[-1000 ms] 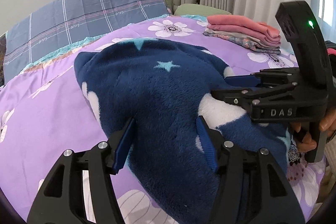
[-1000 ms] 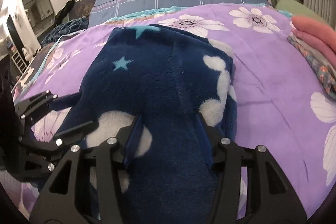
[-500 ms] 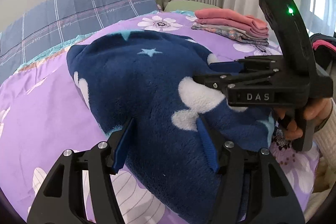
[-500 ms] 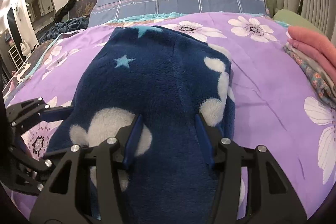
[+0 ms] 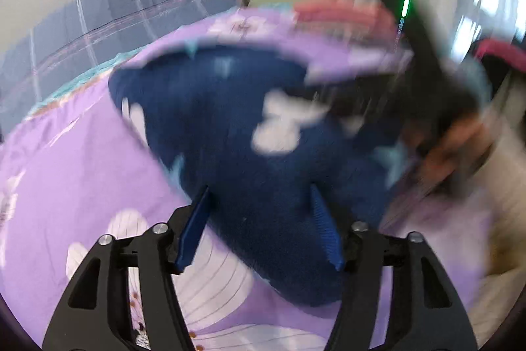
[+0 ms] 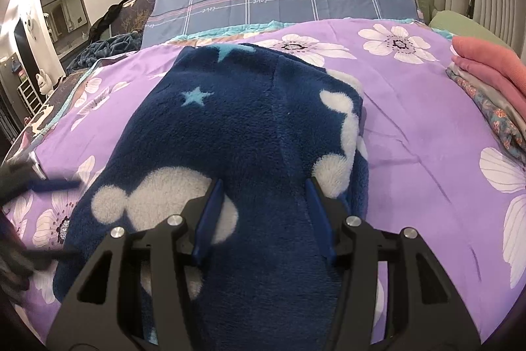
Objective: Fold small clothes
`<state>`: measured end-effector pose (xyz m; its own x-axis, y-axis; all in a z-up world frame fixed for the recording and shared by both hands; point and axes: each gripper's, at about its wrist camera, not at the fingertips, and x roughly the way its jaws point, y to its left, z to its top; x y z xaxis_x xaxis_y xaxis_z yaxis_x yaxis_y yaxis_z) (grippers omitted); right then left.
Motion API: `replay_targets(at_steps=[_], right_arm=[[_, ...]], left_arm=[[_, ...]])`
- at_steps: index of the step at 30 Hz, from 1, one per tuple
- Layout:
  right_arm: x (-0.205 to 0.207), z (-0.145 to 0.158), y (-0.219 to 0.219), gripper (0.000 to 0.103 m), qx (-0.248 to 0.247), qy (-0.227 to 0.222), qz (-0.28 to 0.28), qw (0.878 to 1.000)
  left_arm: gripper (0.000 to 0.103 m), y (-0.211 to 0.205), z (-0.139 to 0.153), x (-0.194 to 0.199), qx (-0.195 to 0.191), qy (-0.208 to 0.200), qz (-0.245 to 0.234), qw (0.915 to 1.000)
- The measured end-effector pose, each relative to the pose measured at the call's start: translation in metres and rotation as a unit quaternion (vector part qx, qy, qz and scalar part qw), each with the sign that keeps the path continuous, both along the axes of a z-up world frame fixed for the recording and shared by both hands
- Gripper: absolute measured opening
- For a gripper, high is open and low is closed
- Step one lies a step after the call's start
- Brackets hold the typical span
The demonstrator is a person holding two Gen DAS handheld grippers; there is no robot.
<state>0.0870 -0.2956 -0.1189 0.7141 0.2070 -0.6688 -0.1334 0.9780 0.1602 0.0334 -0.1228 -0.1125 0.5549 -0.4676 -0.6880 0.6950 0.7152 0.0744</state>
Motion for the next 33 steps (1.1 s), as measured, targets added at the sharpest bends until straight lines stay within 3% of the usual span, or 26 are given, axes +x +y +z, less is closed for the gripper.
replay_targets(at_steps=[4,9,12,14,16,17,18,19,22,25,30,31,33], right_arm=[[0.000,0.000,0.002,0.053,-0.007,-0.002,-0.001,1.000],[0.001,0.000,-0.001,0.053,0.006,0.000,0.000,1.000],[0.000,0.000,0.000,0.053,0.007,-0.001,-0.003,1.000],[-0.001,0.001,-0.002,0.053,0.011,-0.004,-0.003,1.000],[-0.008,0.009,-0.012,0.053,0.036,-0.006,-0.009,0.999],[-0.015,0.014,-0.020,0.052,0.056,-0.006,-0.020,0.998],[-0.027,0.021,-0.034,0.054,0.082,-0.004,-0.045,0.996],[-0.038,0.025,-0.046,0.066,0.094,-0.001,-0.070,0.993],[-0.078,0.030,-0.087,0.069,0.163,0.009,-0.103,0.981],[-0.112,0.010,-0.115,0.074,0.272,0.061,-0.127,0.952],[-0.142,-0.047,-0.104,0.077,0.461,0.166,-0.123,0.863],[-0.142,-0.052,-0.097,0.077,0.481,0.175,-0.116,0.851],[-0.137,-0.055,-0.086,0.078,0.491,0.180,-0.104,0.846]], left_arm=[[0.063,0.003,0.012,-0.005,-0.020,-0.002,0.016,0.9997],[0.060,0.008,0.045,0.003,-0.025,-0.054,0.011,0.9982],[0.049,0.015,0.065,0.038,-0.088,-0.029,0.043,0.9947],[0.045,0.012,0.065,0.067,-0.142,0.022,0.051,0.9884],[0.044,-0.005,0.044,0.088,-0.112,0.049,0.061,0.9906],[0.044,-0.019,0.028,0.089,-0.069,0.036,0.061,0.9951],[0.043,-0.024,0.022,0.082,-0.048,0.003,0.059,0.9971],[0.043,-0.029,0.020,0.072,-0.030,-0.032,0.055,0.9975],[0.043,-0.028,0.025,0.069,-0.024,-0.027,0.060,0.9976],[0.043,-0.026,0.026,0.070,-0.022,-0.025,0.054,0.9980],[0.043,-0.027,0.024,0.070,-0.017,-0.029,0.058,0.9977],[0.043,-0.028,0.024,0.069,-0.016,-0.030,0.058,0.9977],[0.043,-0.028,0.024,0.069,-0.018,-0.029,0.058,0.9977]])
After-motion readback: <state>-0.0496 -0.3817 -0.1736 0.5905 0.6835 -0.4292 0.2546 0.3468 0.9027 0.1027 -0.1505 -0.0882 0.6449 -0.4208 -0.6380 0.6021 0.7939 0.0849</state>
